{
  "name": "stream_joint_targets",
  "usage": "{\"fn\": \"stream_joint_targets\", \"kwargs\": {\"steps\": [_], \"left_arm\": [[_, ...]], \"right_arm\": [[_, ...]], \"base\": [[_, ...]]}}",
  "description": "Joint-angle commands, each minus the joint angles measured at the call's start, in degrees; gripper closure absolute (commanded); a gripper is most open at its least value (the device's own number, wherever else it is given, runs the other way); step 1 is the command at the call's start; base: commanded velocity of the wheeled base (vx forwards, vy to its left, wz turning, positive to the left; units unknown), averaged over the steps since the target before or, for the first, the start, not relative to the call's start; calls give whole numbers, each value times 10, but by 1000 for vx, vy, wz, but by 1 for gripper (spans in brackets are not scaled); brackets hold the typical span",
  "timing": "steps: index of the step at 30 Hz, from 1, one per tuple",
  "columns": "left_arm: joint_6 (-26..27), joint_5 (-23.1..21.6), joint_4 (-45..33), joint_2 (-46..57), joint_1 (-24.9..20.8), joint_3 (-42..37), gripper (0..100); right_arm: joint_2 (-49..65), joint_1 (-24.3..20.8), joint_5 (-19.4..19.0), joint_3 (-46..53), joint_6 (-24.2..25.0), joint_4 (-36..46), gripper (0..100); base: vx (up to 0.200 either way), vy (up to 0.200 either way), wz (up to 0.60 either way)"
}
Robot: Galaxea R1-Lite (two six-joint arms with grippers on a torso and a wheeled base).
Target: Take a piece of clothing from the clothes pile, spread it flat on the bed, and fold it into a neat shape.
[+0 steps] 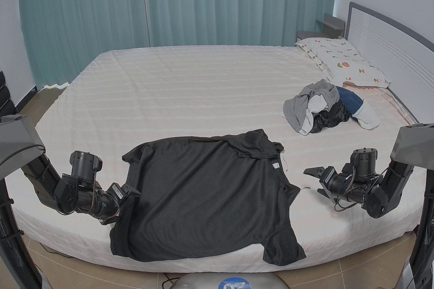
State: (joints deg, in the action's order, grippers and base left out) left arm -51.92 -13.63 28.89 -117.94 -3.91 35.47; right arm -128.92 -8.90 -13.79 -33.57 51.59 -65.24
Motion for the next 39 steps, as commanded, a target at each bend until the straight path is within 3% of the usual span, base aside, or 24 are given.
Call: {"fn": "stream_joint_targets", "kwargs": {"steps": [1,6,9,10,14,19,29,34,39], "left_arm": [[0,0,0,-2,0,-1,0],[0,0,0,-2,0,-1,0],[0,2,1,-3,0,-1,0],[0,4,1,-4,0,-1,0],[0,6,1,-4,0,-1,0],[0,6,1,-4,0,0,0],[0,4,1,-4,0,-1,0],[0,4,1,-4,0,-1,0],[0,5,1,-4,0,-1,0]], "right_arm": [[-48,-36,4,-34,2,-8,0],[-77,-56,10,-64,2,2,0],[-87,-60,36,-75,0,4,0],[-89,-60,39,-76,-1,4,100],[-92,-66,53,-84,2,12,100],[-82,-67,102,-67,-1,14,100],[31,-26,103,32,-25,16,100],[78,14,97,81,-147,53,100],[81,35,99,89,-207,79,100]], "base": [[0,0,0],[0,0,0],[0,0,0],[0,0,0],[0,0,0],[0,0,0],[0,0,0],[0,0,0],[0,0,0]]}}
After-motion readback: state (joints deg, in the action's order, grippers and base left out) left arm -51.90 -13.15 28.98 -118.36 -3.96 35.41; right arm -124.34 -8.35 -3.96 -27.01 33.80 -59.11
